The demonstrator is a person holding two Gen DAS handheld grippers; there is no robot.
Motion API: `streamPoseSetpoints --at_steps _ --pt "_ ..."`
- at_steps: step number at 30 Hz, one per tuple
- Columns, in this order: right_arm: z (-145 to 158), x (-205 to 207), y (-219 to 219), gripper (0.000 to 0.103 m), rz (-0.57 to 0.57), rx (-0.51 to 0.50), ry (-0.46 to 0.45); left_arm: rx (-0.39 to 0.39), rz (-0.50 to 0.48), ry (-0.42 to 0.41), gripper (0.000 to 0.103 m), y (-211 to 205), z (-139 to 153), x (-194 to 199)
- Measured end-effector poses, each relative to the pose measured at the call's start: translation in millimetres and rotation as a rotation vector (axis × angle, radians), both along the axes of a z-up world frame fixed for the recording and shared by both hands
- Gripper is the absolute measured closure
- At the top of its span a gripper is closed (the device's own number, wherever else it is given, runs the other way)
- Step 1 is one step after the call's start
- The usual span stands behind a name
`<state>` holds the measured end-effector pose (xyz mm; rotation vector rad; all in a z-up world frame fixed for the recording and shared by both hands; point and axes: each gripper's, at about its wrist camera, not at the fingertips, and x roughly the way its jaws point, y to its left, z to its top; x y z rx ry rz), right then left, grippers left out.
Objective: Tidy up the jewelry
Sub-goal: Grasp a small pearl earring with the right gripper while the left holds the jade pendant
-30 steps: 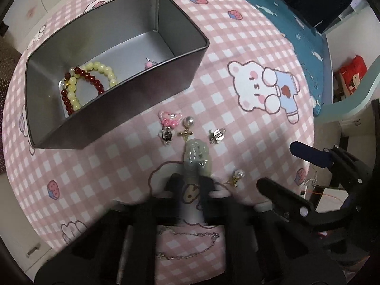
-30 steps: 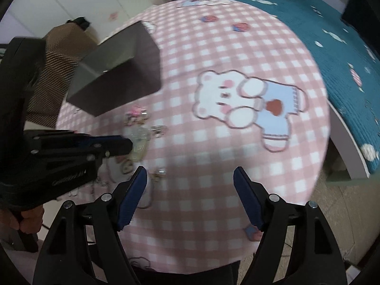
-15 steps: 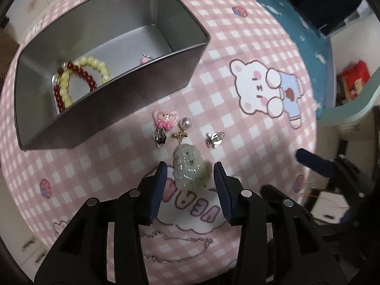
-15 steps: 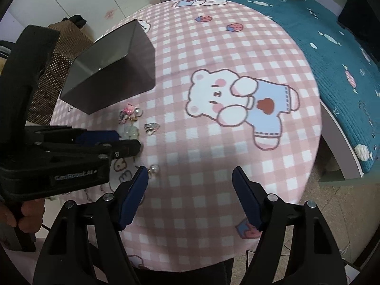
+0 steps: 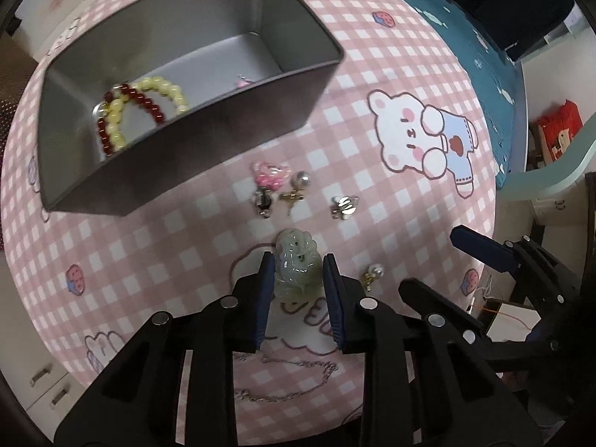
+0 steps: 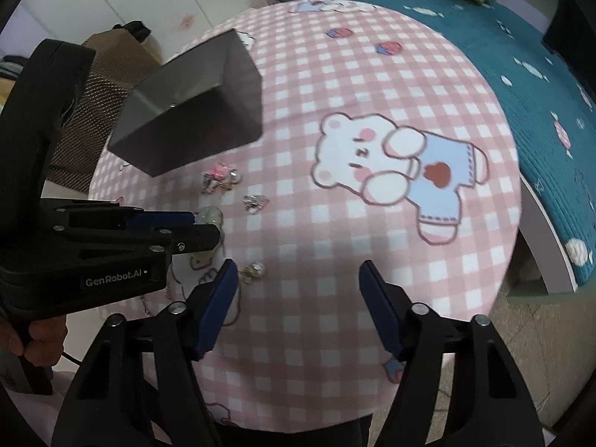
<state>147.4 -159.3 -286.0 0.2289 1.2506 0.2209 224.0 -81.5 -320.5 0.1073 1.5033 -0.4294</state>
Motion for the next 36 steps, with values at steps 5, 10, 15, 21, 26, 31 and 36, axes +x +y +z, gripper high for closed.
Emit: streamPoseSetpoints --at_steps 5,10,15,21,26,31,36 --pt "-9 4 15 0.061 0.045 0.019 0.021 -0.039 0.033 -0.009 0.077 27 9 -2" --pt "-14 6 22 0.071 0.058 0.014 0.032 -0.047 0.044 -0.024 0.077 43 13 -10" --pt "-15 7 28 0.091 0.067 0.02 0.022 -0.058 0.051 -0.027 0.077 51 14 -14" --pt "-12 6 32 0.092 0.061 -0.014 0.01 -0.069 0.07 -0.054 0.077 61 23 -14" --pt "-1 6 24 0.092 0.039 -0.025 -0.03 -0.091 0.079 -0.083 0.077 70 37 -14" --pt "13 13 19 0.092 0.023 -0.016 -0.061 -0.127 0.087 -0.125 0.077 72 52 -11" --pt "27 20 17 0.092 0.014 -0.013 -0.099 -0.144 0.096 -0.174 0.077 73 69 -8"
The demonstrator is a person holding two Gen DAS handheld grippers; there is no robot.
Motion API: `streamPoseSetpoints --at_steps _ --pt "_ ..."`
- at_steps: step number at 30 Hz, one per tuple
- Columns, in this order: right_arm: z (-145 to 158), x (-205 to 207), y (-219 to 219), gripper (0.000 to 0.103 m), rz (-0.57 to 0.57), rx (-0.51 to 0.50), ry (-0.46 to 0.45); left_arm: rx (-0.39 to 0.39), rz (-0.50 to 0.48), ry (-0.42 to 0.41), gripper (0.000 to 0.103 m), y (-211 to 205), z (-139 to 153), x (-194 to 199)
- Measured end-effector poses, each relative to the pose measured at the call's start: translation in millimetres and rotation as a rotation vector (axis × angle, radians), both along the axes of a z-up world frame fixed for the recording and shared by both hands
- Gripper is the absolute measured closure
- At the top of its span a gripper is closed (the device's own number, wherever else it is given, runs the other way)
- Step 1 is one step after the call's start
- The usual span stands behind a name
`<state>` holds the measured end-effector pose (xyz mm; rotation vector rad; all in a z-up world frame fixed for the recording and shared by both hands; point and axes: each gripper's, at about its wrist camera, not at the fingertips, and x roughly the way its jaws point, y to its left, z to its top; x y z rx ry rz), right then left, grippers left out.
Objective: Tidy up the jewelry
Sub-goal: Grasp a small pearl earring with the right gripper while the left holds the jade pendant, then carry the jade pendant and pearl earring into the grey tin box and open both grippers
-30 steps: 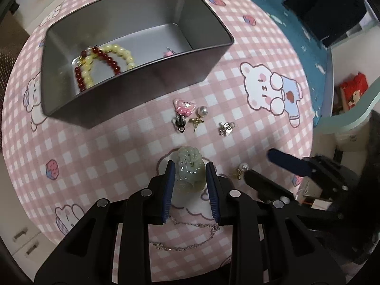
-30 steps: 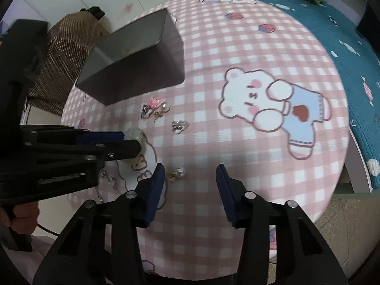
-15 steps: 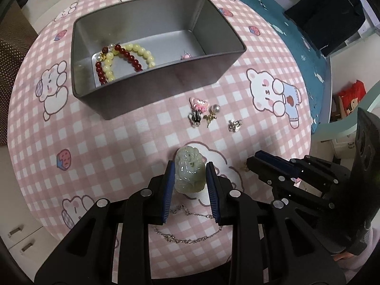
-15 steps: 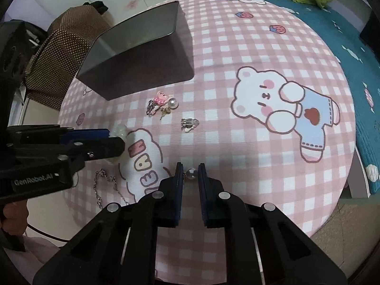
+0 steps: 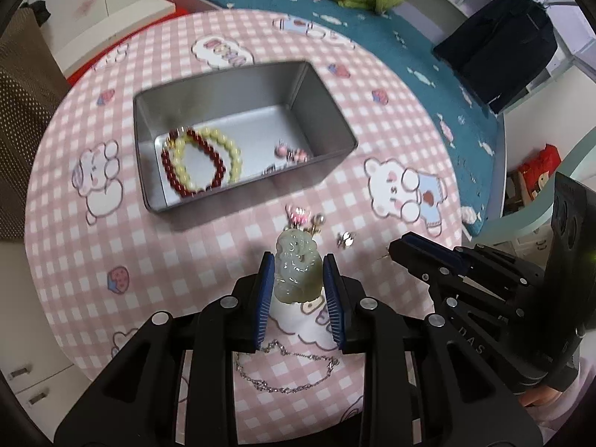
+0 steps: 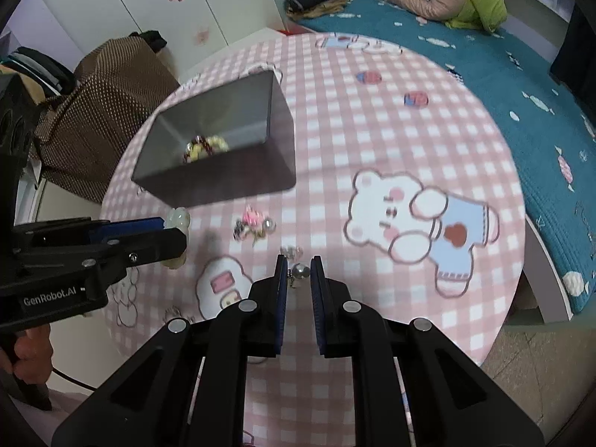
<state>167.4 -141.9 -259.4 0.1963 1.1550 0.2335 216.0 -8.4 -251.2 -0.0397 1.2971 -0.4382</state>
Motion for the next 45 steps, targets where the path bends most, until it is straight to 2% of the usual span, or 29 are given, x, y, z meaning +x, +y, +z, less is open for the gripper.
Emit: streamPoseSetpoints --at_steps 9,18,31,45 --pt "35 23 5 0.092 0.019 0.032 -0.102 -0.043 0.061 -0.068 0.077 6 26 15" --pt "56 53 15 0.092 0.068 0.059 -0.167 -0.045 0.116 -0.074 0.077 10 30 37" --pt "39 99 26 0.09 0.1 0.098 -0.125 -0.022 0.145 -0.026 0.077 9 13 69" --pt "25 106 1 0.088 -0.005 0.071 -0.06 -0.019 0.098 0.06 0.077 -6 -18 92"
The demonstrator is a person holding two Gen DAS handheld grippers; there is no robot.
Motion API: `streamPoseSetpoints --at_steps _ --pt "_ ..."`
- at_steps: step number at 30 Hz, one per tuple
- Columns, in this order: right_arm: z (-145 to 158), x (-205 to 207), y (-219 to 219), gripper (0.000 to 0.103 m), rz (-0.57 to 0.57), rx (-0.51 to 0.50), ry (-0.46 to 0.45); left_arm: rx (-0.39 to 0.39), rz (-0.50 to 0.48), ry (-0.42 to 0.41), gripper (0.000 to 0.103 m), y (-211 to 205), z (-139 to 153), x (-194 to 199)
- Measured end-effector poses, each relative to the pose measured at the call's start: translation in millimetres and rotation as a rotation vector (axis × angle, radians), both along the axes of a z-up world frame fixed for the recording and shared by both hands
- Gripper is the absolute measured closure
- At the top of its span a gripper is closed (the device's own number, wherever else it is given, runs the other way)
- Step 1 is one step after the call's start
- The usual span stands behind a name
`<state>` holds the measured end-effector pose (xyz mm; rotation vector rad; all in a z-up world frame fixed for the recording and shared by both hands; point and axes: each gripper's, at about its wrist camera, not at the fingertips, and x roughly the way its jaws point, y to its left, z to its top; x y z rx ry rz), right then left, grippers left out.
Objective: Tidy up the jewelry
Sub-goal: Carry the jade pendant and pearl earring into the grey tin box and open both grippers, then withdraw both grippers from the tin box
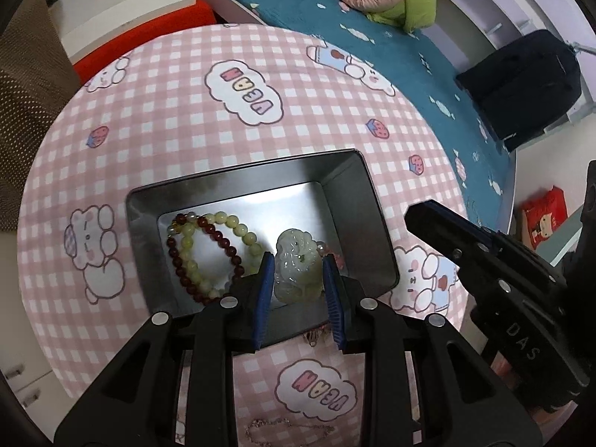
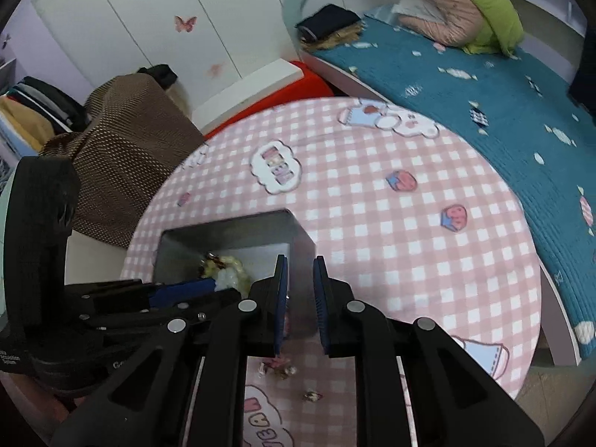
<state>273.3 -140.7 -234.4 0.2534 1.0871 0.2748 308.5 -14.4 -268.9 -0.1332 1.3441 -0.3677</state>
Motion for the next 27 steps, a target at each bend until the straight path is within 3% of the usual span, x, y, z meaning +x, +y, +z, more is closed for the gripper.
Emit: streamPoseSetpoints --at_steps 2,11,18,23,27 --pt "-4 1 -4 0.088 -0.015 -0.02 0.041 0.005 0.004 0.026 0.077 -1 -9 5" --pt "-11 -5 -17 0.083 -0.047 -0.046 0.067 0.048 0.003 0.078 0.076 -7 -37 16" --pt "-11 -5 -18 0.068 -0.056 -0.055 0.072 0.068 -0.028 0.077 0.076 -11 -37 14" --pt "-9 -6 -19 0.064 -0.061 -0.062 0.068 0.07 -0.029 0.059 0.076 -12 -32 11" --pt "-5 -10 -20 0.061 -0.071 -0.07 0.057 0.066 -0.019 0.038 0.069 -7 -22 5"
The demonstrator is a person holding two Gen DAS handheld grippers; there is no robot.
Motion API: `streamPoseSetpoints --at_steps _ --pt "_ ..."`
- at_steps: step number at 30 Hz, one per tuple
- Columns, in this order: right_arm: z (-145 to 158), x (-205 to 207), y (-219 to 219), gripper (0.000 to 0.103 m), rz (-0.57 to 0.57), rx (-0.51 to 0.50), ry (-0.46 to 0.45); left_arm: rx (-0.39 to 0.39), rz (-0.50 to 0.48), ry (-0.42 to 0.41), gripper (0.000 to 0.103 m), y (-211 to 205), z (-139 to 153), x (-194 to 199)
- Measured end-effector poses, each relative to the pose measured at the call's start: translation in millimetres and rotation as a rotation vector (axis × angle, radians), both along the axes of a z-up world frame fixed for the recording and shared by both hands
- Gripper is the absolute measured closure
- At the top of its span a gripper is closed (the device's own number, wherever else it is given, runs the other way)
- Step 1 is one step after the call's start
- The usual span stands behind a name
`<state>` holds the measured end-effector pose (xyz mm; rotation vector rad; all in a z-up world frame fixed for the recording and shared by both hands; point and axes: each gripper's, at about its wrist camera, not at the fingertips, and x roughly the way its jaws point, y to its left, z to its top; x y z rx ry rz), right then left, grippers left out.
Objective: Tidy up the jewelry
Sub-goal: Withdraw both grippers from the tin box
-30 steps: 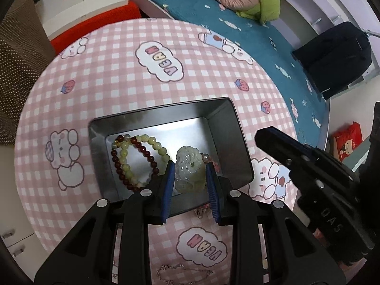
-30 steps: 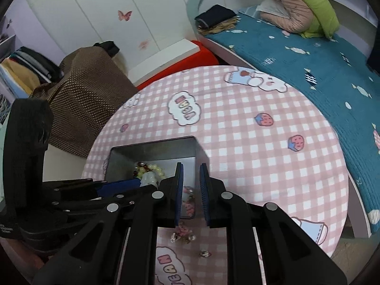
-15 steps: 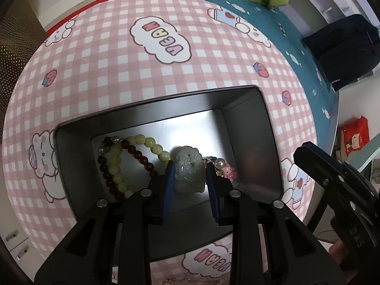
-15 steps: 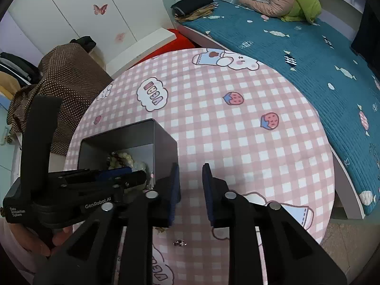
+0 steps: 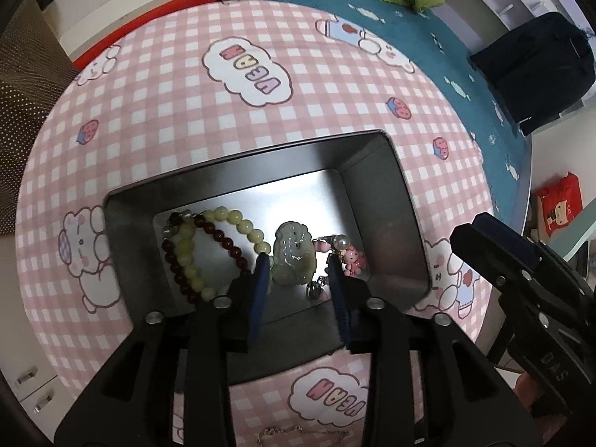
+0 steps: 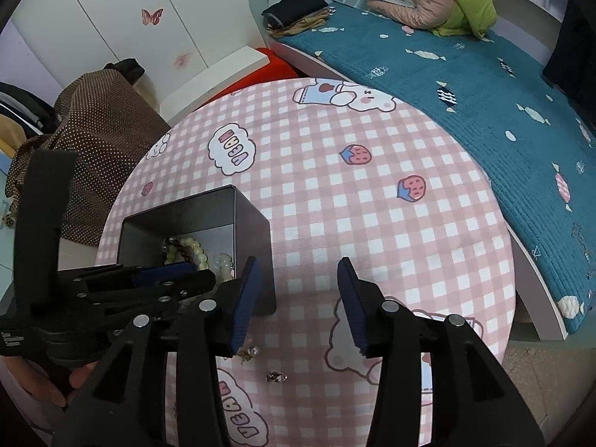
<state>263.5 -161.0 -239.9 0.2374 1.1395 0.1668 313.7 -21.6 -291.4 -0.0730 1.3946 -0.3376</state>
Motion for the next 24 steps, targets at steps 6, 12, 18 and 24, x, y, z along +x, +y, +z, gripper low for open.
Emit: streamPoseSetpoints --at_steps 6,12,18,24 --pt "9 -10 1 0.053 -0.005 -0.018 -0.024 -0.004 0.014 -0.065 0.05 9 25 -15" --pt "13 -28 3 0.04 -0.021 -0.039 -0.033 -0.013 0.025 -0.12 0.04 18 47 -37" --pt "12 -51 2 0.028 -0.049 -0.048 -0.022 -0.009 0.017 -0.151 0.034 25 62 -71" --pt "7 -72 3 0.027 -0.056 -0.071 0.007 -0.01 0.014 -0.134 0.028 36 64 -98"
